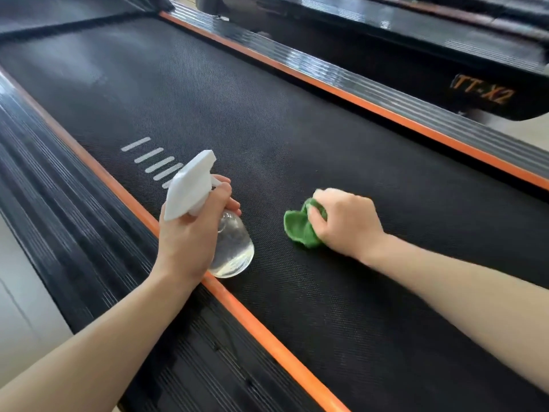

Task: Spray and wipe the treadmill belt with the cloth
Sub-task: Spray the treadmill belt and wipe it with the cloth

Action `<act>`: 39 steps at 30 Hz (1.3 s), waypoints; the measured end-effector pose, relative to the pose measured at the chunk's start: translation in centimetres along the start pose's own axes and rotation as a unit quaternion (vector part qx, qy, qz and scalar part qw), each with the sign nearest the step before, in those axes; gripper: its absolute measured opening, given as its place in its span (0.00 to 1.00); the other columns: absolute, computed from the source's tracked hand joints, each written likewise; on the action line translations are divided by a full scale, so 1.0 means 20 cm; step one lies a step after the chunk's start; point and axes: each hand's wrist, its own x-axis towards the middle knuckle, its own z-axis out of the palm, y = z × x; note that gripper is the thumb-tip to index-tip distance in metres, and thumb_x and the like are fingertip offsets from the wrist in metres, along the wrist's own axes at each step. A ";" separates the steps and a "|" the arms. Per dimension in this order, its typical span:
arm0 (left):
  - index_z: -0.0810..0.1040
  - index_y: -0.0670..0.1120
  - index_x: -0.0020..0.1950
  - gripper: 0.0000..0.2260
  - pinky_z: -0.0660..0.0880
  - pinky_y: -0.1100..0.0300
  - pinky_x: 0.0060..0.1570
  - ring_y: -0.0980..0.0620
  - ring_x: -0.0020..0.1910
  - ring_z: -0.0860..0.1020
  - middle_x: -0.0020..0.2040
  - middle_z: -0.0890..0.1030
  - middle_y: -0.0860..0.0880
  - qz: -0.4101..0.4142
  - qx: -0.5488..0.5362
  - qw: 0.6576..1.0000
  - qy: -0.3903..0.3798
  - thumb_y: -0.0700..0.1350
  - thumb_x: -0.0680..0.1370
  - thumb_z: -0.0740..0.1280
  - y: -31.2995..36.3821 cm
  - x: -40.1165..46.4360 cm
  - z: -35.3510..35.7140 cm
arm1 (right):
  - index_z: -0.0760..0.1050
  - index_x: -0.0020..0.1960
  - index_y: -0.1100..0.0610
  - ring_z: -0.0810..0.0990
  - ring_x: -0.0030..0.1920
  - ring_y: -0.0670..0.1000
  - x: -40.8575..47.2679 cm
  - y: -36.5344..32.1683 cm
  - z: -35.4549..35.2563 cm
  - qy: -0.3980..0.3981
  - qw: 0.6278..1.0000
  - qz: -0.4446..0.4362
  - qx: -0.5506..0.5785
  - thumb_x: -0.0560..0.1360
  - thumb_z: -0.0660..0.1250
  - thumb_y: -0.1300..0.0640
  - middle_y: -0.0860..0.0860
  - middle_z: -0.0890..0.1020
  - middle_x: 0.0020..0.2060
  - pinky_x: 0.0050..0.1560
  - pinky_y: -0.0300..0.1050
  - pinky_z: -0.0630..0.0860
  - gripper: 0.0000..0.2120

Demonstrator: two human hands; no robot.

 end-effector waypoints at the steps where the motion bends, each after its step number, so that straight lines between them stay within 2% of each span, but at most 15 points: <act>1: 0.83 0.47 0.50 0.04 0.80 0.64 0.44 0.50 0.45 0.85 0.40 0.86 0.46 0.004 0.000 1.000 0.001 0.47 0.81 0.70 0.00 0.00 0.00 | 0.68 0.40 0.51 0.80 0.41 0.58 0.14 0.04 0.05 0.007 0.997 0.073 -0.018 0.79 0.57 0.47 0.49 0.77 0.38 0.36 0.47 0.66 0.12; 4: 0.83 0.48 0.50 0.04 0.80 0.63 0.40 0.51 0.44 0.85 0.39 0.86 0.47 -0.005 -0.009 1.000 0.004 0.45 0.82 0.70 0.01 0.00 0.00 | 0.73 0.46 0.53 0.81 0.46 0.60 0.39 0.05 0.16 -0.002 0.983 0.177 -0.042 0.81 0.55 0.47 0.53 0.81 0.46 0.42 0.48 0.66 0.13; 7: 0.83 0.49 0.49 0.04 0.80 0.64 0.42 0.52 0.44 0.85 0.39 0.86 0.48 -0.003 -0.005 1.000 0.003 0.48 0.80 0.70 0.01 0.00 0.00 | 0.72 0.46 0.53 0.81 0.47 0.60 0.37 -0.04 0.15 0.005 0.984 0.174 -0.039 0.81 0.55 0.47 0.54 0.81 0.47 0.42 0.48 0.65 0.13; 10: 0.83 0.50 0.49 0.05 0.78 0.66 0.43 0.53 0.43 0.85 0.39 0.85 0.50 0.001 -0.007 1.000 0.001 0.49 0.79 0.70 0.01 0.00 0.00 | 0.66 0.41 0.51 0.80 0.42 0.57 0.04 -0.15 0.05 -0.003 0.998 0.068 -0.004 0.79 0.58 0.46 0.50 0.79 0.41 0.37 0.47 0.67 0.11; 14: 0.84 0.49 0.50 0.05 0.79 0.63 0.43 0.52 0.44 0.85 0.39 0.85 0.49 -0.005 -0.009 1.000 -0.008 0.49 0.79 0.71 0.00 0.00 0.00 | 0.68 0.39 0.51 0.75 0.35 0.49 -0.52 -0.20 -0.19 -0.059 0.991 -0.082 0.087 0.76 0.62 0.49 0.45 0.73 0.36 0.32 0.44 0.69 0.09; 17: 0.84 0.47 0.51 0.04 0.79 0.64 0.46 0.52 0.44 0.85 0.40 0.85 0.47 0.007 0.001 1.000 -0.013 0.45 0.82 0.70 -0.01 0.01 -0.01 | 0.66 0.38 0.52 0.69 0.33 0.47 -0.60 -0.09 -0.26 -0.069 0.978 -0.181 0.080 0.75 0.65 0.50 0.44 0.70 0.34 0.33 0.39 0.60 0.11; 19: 0.83 0.47 0.51 0.04 0.78 0.66 0.45 0.54 0.44 0.85 0.40 0.85 0.47 0.011 0.007 1.000 -0.019 0.44 0.83 0.70 0.00 0.00 0.00 | 0.68 0.38 0.52 0.72 0.33 0.49 -0.48 -0.01 -0.20 -0.058 0.976 -0.203 0.052 0.75 0.64 0.50 0.46 0.72 0.35 0.32 0.41 0.62 0.10; 20: 0.83 0.48 0.50 0.04 0.77 0.67 0.43 0.54 0.43 0.85 0.39 0.85 0.48 0.011 0.010 1.000 -0.023 0.44 0.83 0.70 0.00 0.00 0.00 | 0.68 0.38 0.52 0.76 0.35 0.51 -0.37 0.02 -0.15 -0.037 0.987 -0.154 0.037 0.76 0.63 0.49 0.47 0.74 0.35 0.33 0.42 0.64 0.10; 22: 0.83 0.49 0.50 0.03 0.77 0.66 0.40 0.54 0.42 0.84 0.39 0.85 0.50 0.016 0.016 0.999 -0.025 0.44 0.83 0.70 0.00 0.00 0.00 | 0.67 0.39 0.50 0.80 0.40 0.58 -0.09 0.08 -0.04 0.013 0.999 0.044 0.012 0.78 0.59 0.47 0.49 0.78 0.38 0.37 0.45 0.67 0.11; 24: 0.83 0.48 0.51 0.04 0.78 0.65 0.43 0.53 0.43 0.85 0.39 0.85 0.50 0.022 0.013 0.999 -0.020 0.46 0.82 0.70 0.01 0.00 0.00 | 0.67 0.41 0.51 0.80 0.44 0.61 0.14 0.12 0.05 0.025 0.979 0.204 -0.012 0.80 0.56 0.46 0.52 0.79 0.42 0.41 0.48 0.67 0.12; 26: 0.83 0.49 0.50 0.04 0.78 0.65 0.44 0.53 0.44 0.85 0.39 0.85 0.50 0.017 0.010 1.000 -0.013 0.48 0.81 0.70 0.00 0.01 0.00 | 0.66 0.42 0.52 0.79 0.44 0.60 0.23 0.09 0.10 0.024 0.974 0.219 -0.043 0.81 0.56 0.46 0.51 0.75 0.40 0.40 0.47 0.65 0.12; 29: 0.83 0.49 0.49 0.03 0.79 0.65 0.39 0.54 0.43 0.85 0.40 0.85 0.48 0.006 0.006 1.000 -0.015 0.45 0.82 0.70 0.00 0.00 0.00 | 0.65 0.40 0.52 0.79 0.40 0.57 0.08 0.00 0.06 0.027 0.987 0.158 -0.029 0.80 0.56 0.47 0.47 0.72 0.38 0.37 0.46 0.65 0.12; 33: 0.83 0.48 0.49 0.05 0.79 0.63 0.50 0.52 0.45 0.85 0.41 0.85 0.47 0.015 0.010 1.000 -0.012 0.49 0.79 0.70 -0.01 0.00 0.01 | 0.68 0.39 0.51 0.77 0.37 0.51 -0.41 -0.21 -0.11 -0.004 0.999 0.010 0.038 0.76 0.61 0.47 0.46 0.75 0.36 0.32 0.45 0.68 0.10; 36: 0.83 0.47 0.51 0.04 0.78 0.66 0.47 0.55 0.43 0.85 0.40 0.85 0.46 0.019 0.017 1.000 -0.015 0.46 0.81 0.71 -0.02 0.00 0.01 | 0.68 0.39 0.52 0.72 0.35 0.49 -0.69 -0.24 -0.22 -0.041 0.992 -0.086 0.088 0.75 0.66 0.49 0.45 0.72 0.36 0.31 0.43 0.67 0.10; 39: 0.82 0.47 0.49 0.04 0.77 0.67 0.45 0.54 0.44 0.85 0.45 0.85 0.40 0.028 0.027 0.999 -0.014 0.42 0.83 0.70 -0.01 -0.01 0.01 | 0.70 0.39 0.52 0.72 0.34 0.50 -0.62 -0.15 -0.22 -0.056 0.975 -0.205 0.069 0.75 0.65 0.49 0.47 0.73 0.35 0.32 0.43 0.66 0.10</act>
